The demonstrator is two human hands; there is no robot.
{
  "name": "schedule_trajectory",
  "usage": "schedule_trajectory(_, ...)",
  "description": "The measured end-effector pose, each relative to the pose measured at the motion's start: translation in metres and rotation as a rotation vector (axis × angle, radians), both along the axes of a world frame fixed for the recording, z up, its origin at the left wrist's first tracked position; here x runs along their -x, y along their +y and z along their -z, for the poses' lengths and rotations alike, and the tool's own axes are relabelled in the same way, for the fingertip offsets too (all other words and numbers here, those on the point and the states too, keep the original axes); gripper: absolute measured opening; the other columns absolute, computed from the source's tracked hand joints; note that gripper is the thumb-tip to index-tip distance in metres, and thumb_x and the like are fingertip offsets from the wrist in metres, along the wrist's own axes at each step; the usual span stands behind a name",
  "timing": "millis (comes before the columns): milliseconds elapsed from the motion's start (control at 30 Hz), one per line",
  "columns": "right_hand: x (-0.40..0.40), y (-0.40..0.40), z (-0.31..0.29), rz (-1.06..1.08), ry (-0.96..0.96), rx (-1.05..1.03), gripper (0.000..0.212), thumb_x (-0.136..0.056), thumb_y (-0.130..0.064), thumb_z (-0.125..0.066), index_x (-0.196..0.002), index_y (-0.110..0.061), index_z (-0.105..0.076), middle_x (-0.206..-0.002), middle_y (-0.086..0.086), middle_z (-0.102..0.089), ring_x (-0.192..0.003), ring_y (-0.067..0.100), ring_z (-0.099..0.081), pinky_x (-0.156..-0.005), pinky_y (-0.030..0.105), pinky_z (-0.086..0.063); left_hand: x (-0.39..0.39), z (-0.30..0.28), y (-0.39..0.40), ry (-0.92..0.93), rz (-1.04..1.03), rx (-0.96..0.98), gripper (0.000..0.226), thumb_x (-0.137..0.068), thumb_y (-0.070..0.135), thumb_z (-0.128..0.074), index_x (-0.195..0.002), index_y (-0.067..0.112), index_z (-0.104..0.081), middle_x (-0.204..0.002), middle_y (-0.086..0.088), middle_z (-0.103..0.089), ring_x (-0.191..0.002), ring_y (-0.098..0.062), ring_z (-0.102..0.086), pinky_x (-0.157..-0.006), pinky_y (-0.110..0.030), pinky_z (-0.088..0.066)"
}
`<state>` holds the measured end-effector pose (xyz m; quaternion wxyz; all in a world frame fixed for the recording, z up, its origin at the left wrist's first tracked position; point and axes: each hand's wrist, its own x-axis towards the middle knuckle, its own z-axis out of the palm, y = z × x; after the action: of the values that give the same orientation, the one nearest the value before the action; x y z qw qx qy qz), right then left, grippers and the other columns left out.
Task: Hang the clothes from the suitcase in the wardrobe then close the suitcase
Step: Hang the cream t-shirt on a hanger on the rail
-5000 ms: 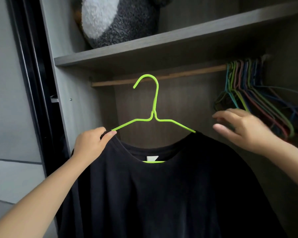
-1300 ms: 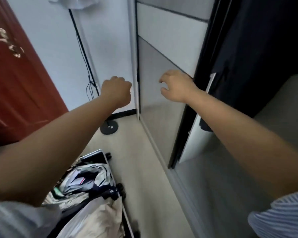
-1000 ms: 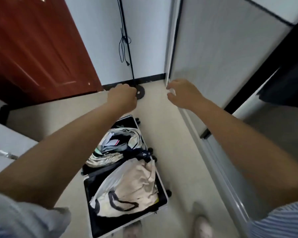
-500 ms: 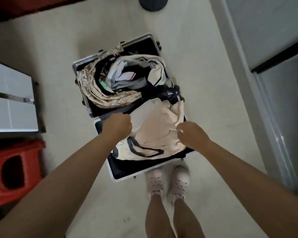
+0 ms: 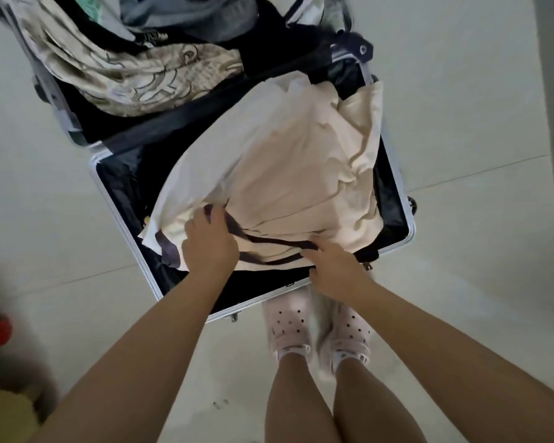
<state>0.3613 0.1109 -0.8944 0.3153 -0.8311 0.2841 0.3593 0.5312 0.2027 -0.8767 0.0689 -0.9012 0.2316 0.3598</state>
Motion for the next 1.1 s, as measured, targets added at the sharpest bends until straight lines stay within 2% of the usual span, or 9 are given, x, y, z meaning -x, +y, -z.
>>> schedule_trajectory(67,0.001,0.004,0.027,0.007,-0.068,0.035,0.048,-0.083,-0.011,-0.053,-0.131,-0.014,-0.049,-0.138,0.014,-0.039,-0.119,0.033,-0.046,-0.087,0.036,-0.046,-0.006,0.022,0.005,-0.044,-0.062,0.012,0.053,-0.089,0.009,-0.045,-0.14,0.014,-0.028,-0.148,-0.015,-0.019,-0.131,-0.035,-0.025,-0.094,-0.047,-0.036)
schedule_trajectory(200,0.001,0.006,0.051,-0.011,-0.239,0.162,0.042,-0.044,-0.007,-0.081,-0.085,-0.01,-0.071,-0.08,0.015,-0.063,-0.054,0.031,-0.06,-0.044,0.03,-0.049,-0.02,0.047,0.009,-0.05,-0.108,0.048,0.069,-0.084,0.015,-0.057,-0.143,0.015,-0.022,-0.136,-0.021,-0.036,-0.124,-0.039,-0.034,-0.092,-0.048,-0.037)
schedule_trajectory(433,0.003,0.013,0.056,-0.203,-0.216,0.278,0.025,-0.027,-0.015,-0.081,-0.044,-0.016,-0.062,-0.076,0.005,-0.067,-0.057,0.022,-0.059,-0.049,0.023,-0.046,-0.038,0.053,0.004,-0.063,-0.043,-0.003,0.018,-0.084,0.001,-0.044,-0.101,0.0,-0.045,-0.102,-0.022,-0.056,-0.098,-0.039,-0.052,-0.064,-0.037,-0.034)
schedule_trajectory(567,0.009,0.014,0.055,-0.246,-0.252,0.316,0.025,-0.034,-0.015,-0.076,-0.058,-0.014,-0.069,-0.098,0.007,-0.061,-0.082,0.024,-0.043,-0.051,0.024,-0.046,-0.038,0.035,0.01,-0.02,-0.07,0.111,0.006,-0.085,0.003,-0.044,-0.082,0.006,-0.041,-0.079,-0.009,-0.05,-0.077,-0.029,-0.046,-0.061,-0.032,-0.03)
schedule_trajectory(667,0.013,0.014,0.048,-0.216,-0.254,0.341,0.034,-0.046,-0.019,-0.064,-0.078,-0.019,-0.075,-0.117,0.005,-0.045,-0.093,0.025,-0.041,-0.056,0.025,-0.048,-0.029,0.016,0.016,0.024,-0.346,0.389,0.025,-0.09,0.003,-0.041,-0.067,0.011,-0.038,-0.061,0.0,-0.038,-0.059,-0.017,-0.037,-0.051,-0.02,-0.028)
schedule_trajectory(767,0.009,0.013,0.037,-0.174,-0.163,0.283,0.056,-0.065,-0.021,-0.068,-0.12,-0.008,-0.06,-0.134,0.009,-0.047,-0.113,0.029,-0.046,-0.077,0.03,-0.047,-0.023,-0.009,0.021,0.064,-0.447,0.516,0.034,-0.091,0.001,-0.04,-0.061,0.015,-0.036,-0.058,-0.001,-0.037,-0.055,-0.012,-0.035,-0.051,-0.014,-0.032)
schedule_trajectory(900,-0.003,0.017,0.022,0.003,-0.23,0.129,0.032,-0.05,-0.017,-0.08,-0.078,-0.004,-0.071,-0.084,0.009,-0.067,-0.068,0.026,-0.064,-0.053,0.028,-0.053,-0.023,-0.042,0.021,0.02,-0.533,0.57,0.037,-0.092,0.004,-0.043,-0.058,0.017,-0.039,-0.058,0.0,-0.04,-0.057,-0.01,-0.039,-0.052,-0.012,-0.034)
schedule_trajectory(1000,-0.013,0.009,-0.011,0.339,-0.396,0.067,0.027,-0.089,-0.015,-0.05,-0.089,0.008,-0.065,-0.097,0.018,-0.061,-0.088,0.028,-0.057,-0.081,0.027,-0.045,-0.033,-0.074,0.01,0.008,-0.59,0.574,0.032,-0.091,0.009,-0.044,-0.06,0.013,-0.043,-0.059,0.0,-0.04,-0.057,-0.008,-0.037,-0.052,-0.015,-0.031)
schedule_trajectory(1100,-0.017,-0.012,-0.058,0.701,-0.445,0.211,0.028,-0.09,-0.015,-0.056,-0.082,0.011,-0.064,-0.085,0.023,-0.06,-0.08,0.03,-0.052,-0.067,0.023,-0.029,-0.046,-0.114,-0.01,0.073,-0.571,0.569,0.03,-0.089,0.014,-0.051,-0.06,0.014,-0.045,-0.059,-0.001,-0.041,-0.053,-0.008,-0.041,-0.053,-0.02,-0.031)
